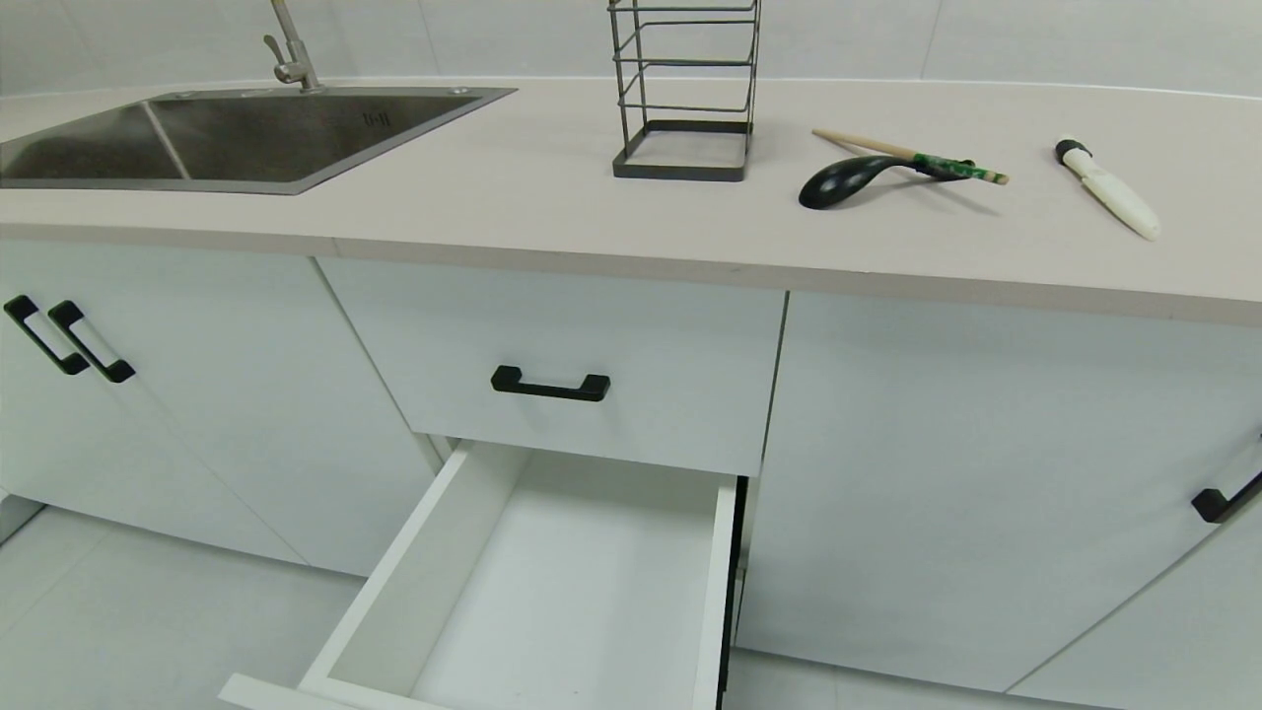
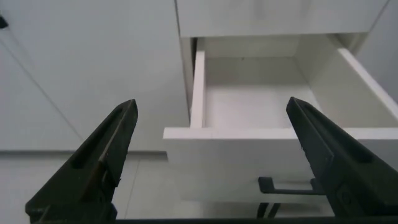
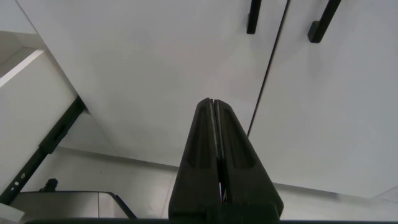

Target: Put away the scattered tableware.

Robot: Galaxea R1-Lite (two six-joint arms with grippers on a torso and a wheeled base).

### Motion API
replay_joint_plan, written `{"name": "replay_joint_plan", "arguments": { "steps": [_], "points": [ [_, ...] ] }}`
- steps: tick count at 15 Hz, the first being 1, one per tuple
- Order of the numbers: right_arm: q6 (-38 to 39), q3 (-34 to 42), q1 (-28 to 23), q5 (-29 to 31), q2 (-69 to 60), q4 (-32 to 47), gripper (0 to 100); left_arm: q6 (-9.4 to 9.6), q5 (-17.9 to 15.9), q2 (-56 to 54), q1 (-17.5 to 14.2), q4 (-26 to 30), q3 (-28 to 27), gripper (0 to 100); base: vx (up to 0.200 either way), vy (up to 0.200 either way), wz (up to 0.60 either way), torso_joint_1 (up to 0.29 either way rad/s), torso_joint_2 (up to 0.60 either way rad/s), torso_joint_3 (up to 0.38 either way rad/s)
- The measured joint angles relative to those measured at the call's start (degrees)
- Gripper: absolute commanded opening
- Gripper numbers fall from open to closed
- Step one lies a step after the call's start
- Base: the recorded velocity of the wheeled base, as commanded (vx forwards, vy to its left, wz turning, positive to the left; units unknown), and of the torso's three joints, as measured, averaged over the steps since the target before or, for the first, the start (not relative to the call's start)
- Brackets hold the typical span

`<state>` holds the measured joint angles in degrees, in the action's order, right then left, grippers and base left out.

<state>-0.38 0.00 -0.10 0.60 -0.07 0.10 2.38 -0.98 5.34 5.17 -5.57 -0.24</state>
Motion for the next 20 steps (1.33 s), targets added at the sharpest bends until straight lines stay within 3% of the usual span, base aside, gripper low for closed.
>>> {"name": "replay_joint_plan", "arguments": {
  "steps": [3, 5, 8, 12, 17, 20],
  "points": [
    [0.06, 0.0, 0.0, 0.0, 0.0, 0.0, 0, -1.65, 0.55, -3.02, -3.77, 5.52, 0.15, 100, 0.0, 0.0, 0.0, 0.0, 0.0, 0.0],
    [0.02, 0.0, 0.0, 0.0, 0.0, 0.0, 0, -1.38, 3.02, -4.44, -4.75, 5.68, 0.15, 100, 0.0, 0.0, 0.0, 0.0, 0.0, 0.0],
    [-0.17, 0.0, 0.0, 0.0, 0.02, 0.0, 0, -1.97, 2.85, -5.23, -5.03, 5.67, 0.22, 100, 0.0, 0.0, 0.6, 0.001, 0.0, -0.001],
    [-0.16, 0.0, 0.0, 0.0, 0.0, 0.0, 0, -4.51, 2.78, -5.39, -5.1, 5.55, 0.24, 100, 0.0, 0.0, 0.3, 0.002, 0.0, 0.001],
    [0.05, 0.0, -0.01, 0.02, 0.0, 0.0, 0, -4.34, 2.78, -5.44, -5.06, 5.52, 0.22, 100, 0.0, 0.0, 0.0, 0.0, 0.0, 0.0],
    [0.06, 0.0, 0.0, 0.02, 0.0, 0.0, 0, -4.43, 2.78, -5.44, -5.07, 5.52, 0.22, 100, 0.133, 0.0, 0.0, 0.0, 0.0, 0.003]
  ]
}}
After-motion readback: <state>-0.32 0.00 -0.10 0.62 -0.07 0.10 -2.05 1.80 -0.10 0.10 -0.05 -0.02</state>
